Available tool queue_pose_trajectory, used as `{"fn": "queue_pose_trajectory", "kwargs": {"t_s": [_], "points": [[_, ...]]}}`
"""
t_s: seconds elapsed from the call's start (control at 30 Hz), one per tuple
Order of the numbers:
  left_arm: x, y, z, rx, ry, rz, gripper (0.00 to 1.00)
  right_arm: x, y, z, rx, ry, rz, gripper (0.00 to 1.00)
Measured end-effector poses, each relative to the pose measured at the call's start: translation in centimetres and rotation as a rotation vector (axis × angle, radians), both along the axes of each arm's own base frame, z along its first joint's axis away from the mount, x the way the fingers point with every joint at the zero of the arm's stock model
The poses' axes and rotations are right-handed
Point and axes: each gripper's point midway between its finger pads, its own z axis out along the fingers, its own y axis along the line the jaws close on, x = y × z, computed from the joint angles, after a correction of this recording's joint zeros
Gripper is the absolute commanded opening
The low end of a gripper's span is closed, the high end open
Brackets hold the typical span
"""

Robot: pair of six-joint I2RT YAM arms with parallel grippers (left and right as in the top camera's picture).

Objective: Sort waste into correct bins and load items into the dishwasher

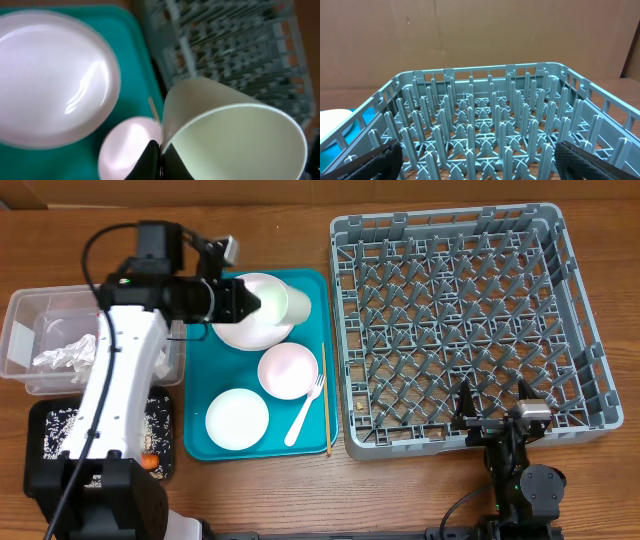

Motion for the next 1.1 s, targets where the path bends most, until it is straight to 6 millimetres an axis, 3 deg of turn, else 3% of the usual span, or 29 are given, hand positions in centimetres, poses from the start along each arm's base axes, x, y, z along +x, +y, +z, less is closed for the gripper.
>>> {"fn": "queue_pose_trajectory", "kwargs": {"t_s": [0.07,0.23,0.4,0.57,0.7,0.87,1.0,1.1], "points": [[0.0,-0.9,1.8,-0.111,-0.071,-0.090,0.04,0.0,0.0,0.0,0.000,-0.001,0.000,1.00],[-0.9,-3.7,3.5,-0.279,-0.134,-0.255,0.04,0.0,0.0,0.0,0.000,0.000,0.000,1.00],[-0.7,-5.7,3.0,-0.387,-0.136,-0.344,0.04,0.0,-1.4,0.6,-0.046,-0.022,-0.082,1.00],[-0.3,-6.3,2.6,-0.490,-0.131,-0.391,0.04,-0.1,-1.9,0.5,-0.058,-0.018,-0.112,1.00],[-0.4,-6.9,2.6,-0.536,-0.128,-0.420,0.04,-0.4,2.5,3.5,-0.060,-0.149,0.144,1.00],[-1.0,-8.2,2.7,-0.544,-0.121,-0.453,0.04,-0.8,4.1,3.9,0.043,-0.123,0.243,1.00],[-1.2,-9.1,2.9,-0.542,-0.144,-0.483,0.04,-1.4,4.9,9.9,0.116,-0.144,0.295,1.00],[-1.1,-10.0,3.2,-0.540,-0.173,-0.509,0.04,-0.6,6.6,14.5,0.143,-0.076,0.403,1.00]]}}
